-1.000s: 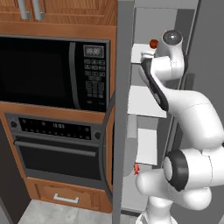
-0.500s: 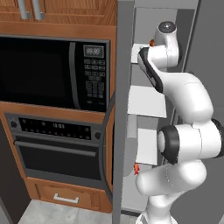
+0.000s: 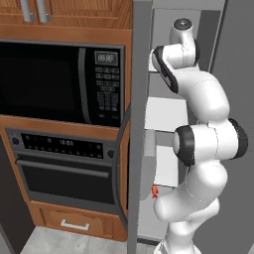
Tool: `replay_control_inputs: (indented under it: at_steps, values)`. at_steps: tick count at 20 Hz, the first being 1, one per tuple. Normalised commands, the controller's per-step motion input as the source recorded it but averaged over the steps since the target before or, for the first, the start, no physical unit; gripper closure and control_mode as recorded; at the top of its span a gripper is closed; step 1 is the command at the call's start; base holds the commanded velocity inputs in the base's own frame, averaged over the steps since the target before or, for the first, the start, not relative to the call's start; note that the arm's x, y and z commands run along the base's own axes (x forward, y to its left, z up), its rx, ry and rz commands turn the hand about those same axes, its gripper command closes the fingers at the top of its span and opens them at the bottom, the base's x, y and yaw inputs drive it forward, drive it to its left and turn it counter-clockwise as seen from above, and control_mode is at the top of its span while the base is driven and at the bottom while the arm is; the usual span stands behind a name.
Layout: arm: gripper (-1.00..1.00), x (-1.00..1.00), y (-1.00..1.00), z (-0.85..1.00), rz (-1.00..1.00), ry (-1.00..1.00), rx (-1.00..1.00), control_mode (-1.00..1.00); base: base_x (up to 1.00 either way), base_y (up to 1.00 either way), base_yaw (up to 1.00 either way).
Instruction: Store the kebab skewer in the freezer for long-term storage. Close the freezer door after placing the cooked food.
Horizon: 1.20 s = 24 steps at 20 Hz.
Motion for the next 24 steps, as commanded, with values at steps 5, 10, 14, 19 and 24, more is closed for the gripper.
replay_control_inputs:
  at_steps: [5,10,14,19,24]
  values:
    - [1.0,0.37,-0.1,0.0,0.03,0.01,0.0,-1.0,0.0,0.0,0.0]
    - [1.0,0.37,-0.24,-0.04,0.03,0.03,0.0,-1.0,0.0,0.0,0.0]
    - [1.0,0.39,-0.23,-0.01,0.02,0.01,0.0,-1.0,0.0,0.0,0.0]
    - [1.0,0.48,-0.01,0.0,-0.01,0.02,0.0,-1.0,0.0,0.0,0.0]
    - [1.0,0.39,0.0,-0.02,0.0,0.02,0.0,-1.0,0.0,0.0,0.0]
